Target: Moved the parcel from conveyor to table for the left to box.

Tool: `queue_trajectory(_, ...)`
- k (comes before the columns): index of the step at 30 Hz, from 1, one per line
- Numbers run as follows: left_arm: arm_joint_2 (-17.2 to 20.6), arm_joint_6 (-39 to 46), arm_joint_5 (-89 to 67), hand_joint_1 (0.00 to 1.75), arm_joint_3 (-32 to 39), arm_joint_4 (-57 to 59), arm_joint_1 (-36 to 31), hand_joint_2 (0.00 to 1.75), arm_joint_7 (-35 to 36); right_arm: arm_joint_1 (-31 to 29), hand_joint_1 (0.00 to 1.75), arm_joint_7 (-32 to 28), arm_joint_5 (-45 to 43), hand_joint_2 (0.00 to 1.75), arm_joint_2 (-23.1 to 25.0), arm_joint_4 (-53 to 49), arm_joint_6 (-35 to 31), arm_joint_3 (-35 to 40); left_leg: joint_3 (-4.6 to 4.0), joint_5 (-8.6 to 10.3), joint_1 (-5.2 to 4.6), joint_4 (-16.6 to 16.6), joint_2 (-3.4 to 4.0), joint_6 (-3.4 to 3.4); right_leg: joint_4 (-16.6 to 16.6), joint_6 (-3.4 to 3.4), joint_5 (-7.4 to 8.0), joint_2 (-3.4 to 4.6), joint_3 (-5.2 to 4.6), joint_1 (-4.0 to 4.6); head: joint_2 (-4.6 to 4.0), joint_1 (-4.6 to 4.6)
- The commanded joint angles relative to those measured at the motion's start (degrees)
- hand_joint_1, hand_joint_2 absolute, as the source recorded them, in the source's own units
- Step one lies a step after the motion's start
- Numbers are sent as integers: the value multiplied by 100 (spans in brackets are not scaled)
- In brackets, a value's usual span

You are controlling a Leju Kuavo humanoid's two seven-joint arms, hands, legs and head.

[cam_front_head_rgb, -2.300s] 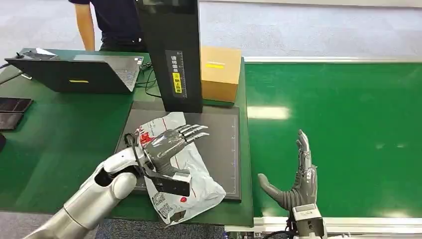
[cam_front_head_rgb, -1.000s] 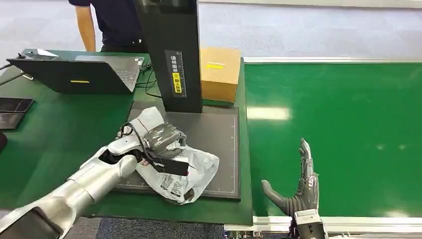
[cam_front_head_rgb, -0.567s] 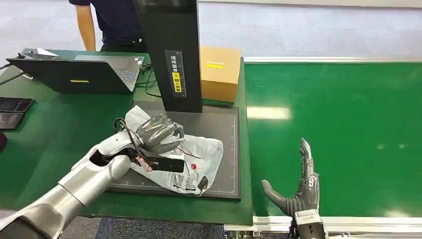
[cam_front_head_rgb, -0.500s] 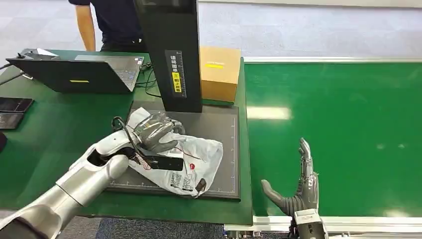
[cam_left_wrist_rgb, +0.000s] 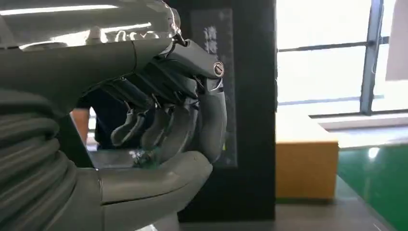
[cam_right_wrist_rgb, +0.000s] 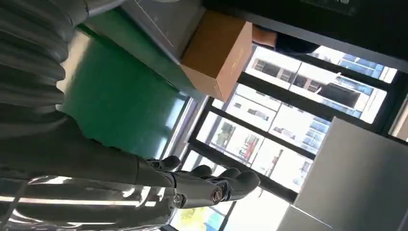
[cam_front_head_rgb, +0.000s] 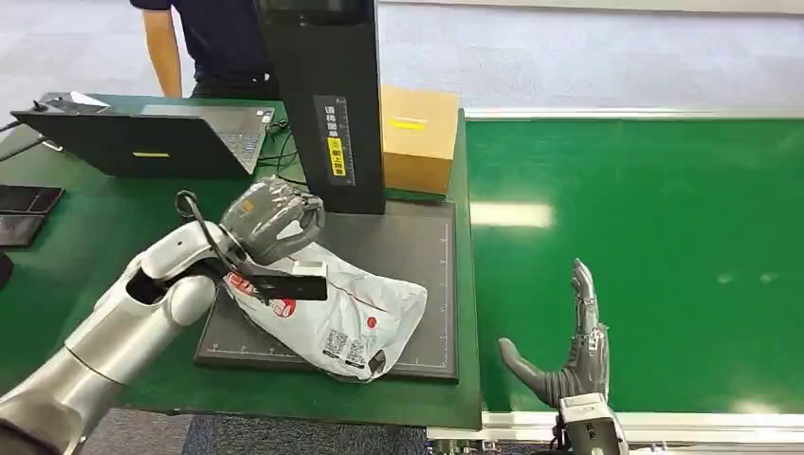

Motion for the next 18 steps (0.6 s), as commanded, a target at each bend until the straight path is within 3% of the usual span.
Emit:
queue_trajectory(1, 348, -701, -15, 0, -329, 217, -339, 175, 184, -63, 0, 20, 20, 175, -6, 96, 126, -125, 1, 1, 7, 0, 6, -9, -3, -7, 3, 2, 3, 7, 0, 0)
queue_trajectory(8, 489, -1338, 251, 0, -1007, 1015, -686, 175, 169, -114, 0, 38, 8, 175, 8, 146, 185, -171, 2, 2, 6, 1, -4, -9, -1, -6, 1, -7, 4, 6, 0, 2)
queue_trajectory(18, 215, -1277, 476, 0, -1685, 2195, -776, 175, 8, -132, 0, -99, -47, 175, -16, 301, 189, -143, 8, 6, 6, -6, -9, -8, -10, -6, 3, -13, 13, 6, 0, 2)
